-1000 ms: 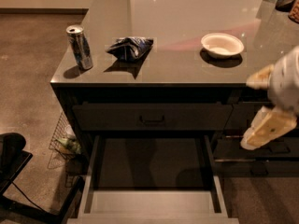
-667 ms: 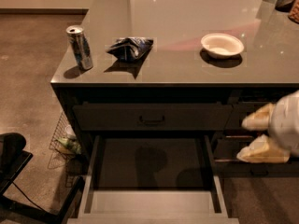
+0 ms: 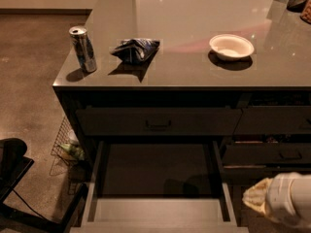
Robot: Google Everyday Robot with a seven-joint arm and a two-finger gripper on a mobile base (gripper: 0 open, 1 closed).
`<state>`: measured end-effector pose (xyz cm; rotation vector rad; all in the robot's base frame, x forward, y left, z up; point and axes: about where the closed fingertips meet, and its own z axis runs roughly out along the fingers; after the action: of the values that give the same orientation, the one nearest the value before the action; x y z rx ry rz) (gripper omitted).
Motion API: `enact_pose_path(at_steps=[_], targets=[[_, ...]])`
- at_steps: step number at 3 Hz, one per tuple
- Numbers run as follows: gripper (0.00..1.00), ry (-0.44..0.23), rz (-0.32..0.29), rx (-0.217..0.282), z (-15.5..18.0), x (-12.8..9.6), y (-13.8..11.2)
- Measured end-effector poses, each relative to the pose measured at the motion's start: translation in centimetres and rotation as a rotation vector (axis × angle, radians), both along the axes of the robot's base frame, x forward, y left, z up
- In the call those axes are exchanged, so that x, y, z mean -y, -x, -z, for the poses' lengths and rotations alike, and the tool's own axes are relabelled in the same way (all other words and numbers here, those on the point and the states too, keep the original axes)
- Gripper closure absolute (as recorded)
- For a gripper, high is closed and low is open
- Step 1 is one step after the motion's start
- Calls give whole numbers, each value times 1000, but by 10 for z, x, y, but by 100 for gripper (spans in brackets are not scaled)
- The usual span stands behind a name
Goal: Close middle drawer
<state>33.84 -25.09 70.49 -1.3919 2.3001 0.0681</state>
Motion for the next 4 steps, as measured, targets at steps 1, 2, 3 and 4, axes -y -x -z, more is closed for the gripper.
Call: enact_pose_path(at_steps=[1, 2, 3, 4], targets=[[100, 5, 33, 45, 16, 6, -8], [100, -2, 39, 43, 21, 7, -6], [100, -58, 83, 11, 69, 16, 12], [100, -134, 172, -9, 153, 34, 59]])
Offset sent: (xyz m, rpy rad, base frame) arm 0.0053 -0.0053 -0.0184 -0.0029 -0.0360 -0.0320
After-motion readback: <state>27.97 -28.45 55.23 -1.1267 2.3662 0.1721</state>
